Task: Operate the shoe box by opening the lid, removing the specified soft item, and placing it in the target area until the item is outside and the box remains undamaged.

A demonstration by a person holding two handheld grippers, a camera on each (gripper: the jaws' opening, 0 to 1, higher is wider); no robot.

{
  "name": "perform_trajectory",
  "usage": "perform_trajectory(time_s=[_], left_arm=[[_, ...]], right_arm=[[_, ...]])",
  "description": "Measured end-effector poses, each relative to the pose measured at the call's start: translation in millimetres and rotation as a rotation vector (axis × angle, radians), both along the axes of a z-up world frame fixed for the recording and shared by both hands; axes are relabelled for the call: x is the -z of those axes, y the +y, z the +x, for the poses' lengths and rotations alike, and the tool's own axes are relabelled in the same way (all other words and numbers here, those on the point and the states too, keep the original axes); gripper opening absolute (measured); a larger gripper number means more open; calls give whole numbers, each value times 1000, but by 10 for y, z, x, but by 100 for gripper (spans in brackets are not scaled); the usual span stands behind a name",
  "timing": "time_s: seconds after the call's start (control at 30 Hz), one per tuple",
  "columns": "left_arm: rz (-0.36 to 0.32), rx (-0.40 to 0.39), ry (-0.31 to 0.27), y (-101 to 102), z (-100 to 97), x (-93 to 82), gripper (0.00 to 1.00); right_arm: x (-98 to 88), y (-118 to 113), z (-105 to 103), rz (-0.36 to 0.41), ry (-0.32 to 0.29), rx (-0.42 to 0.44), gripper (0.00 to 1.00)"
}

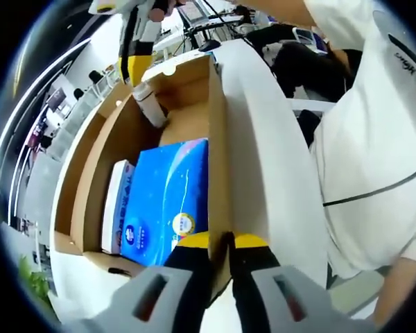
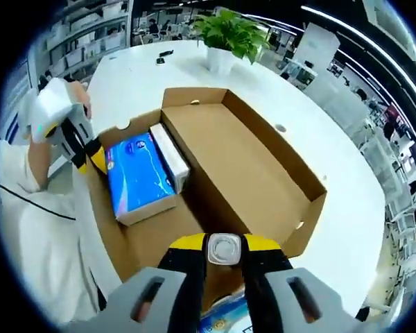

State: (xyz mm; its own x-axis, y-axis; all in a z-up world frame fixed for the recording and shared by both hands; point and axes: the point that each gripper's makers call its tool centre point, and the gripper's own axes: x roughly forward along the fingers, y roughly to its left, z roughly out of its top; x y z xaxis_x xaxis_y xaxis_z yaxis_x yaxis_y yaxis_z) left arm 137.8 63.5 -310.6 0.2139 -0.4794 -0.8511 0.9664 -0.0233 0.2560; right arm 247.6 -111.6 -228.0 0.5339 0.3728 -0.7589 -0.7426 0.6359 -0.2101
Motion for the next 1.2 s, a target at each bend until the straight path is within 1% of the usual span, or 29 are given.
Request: perform_trajectory(time_s=[0.07,0.17,0.27,0.3,0.33,0.4,0.43,0.5,0.53,0.57,0.6,0.63,0.67,0.7,0.77,0.83,0.9,1.0,1.1,1.13,1.2], left_arm=[[0,0,-1,0,-1,1,8],[0,0,-1,0,0,2,8],[0,-1,-1,-1,0,-1,8],[-1,-1,-1,-1,0,2,8],[-1,-2,-1,0,2,-1,8],[-1,-3,-1,-1,2,-1,8],[-1,-3,-1,-1,1,-1,8],[0,-3,-2,-1,1,1,8],[-1,-4,-3,-1,1,0,8],[-1,-4,-4,0,1,2,8],[-2,-5,-5,0,3,0,8],[-3,-5,-5,0,3,-2,8],[-3,-5,-6,-1,3,0,8],[-2,-4,-7,-1,3,0,8],[-2,-5,-6,0,4,0,8],[-1,-4,-8,-1,4,1,8],[-1,-3,-10,-1,4,3,8],[-4,-3,-10,-2,5,-1,8],[-3,-4,-9,-3,5,0,8],[-2,-5,-9,-2,4,0,8],[-3,-4,-11,-2,4,1,8]], right_arm=[[-8,26,47,58,-34,10,18],[-14,11,57,91,-56,25,18],[-35,28,83,168,-116,54,18],[-43,5,111,196,-141,90,18],[-50,-7,133,215,-171,101,18],[-58,1,130,259,-209,101,18],[-62,-22,137,277,-224,131,18],[-75,-28,146,306,-268,145,18],[-81,-45,159,331,-291,173,18],[-85,-51,167,339,-313,177,18],[-98,-33,187,369,-357,166,18],[-104,-39,202,388,-379,176,18],[-118,-23,222,375,-415,142,18],[-121,-43,240,374,-437,161,18],[-118,-39,264,366,-452,152,18],[-132,-53,306,385,-447,165,19],[-137,-48,311,399,-440,165,24],[-149,-68,336,398,-463,173,29],[-146,-81,329,396,-478,186,39],[-180,-88,322,398,-509,190,41],[-191,-84,284,397,-522,188,44]])
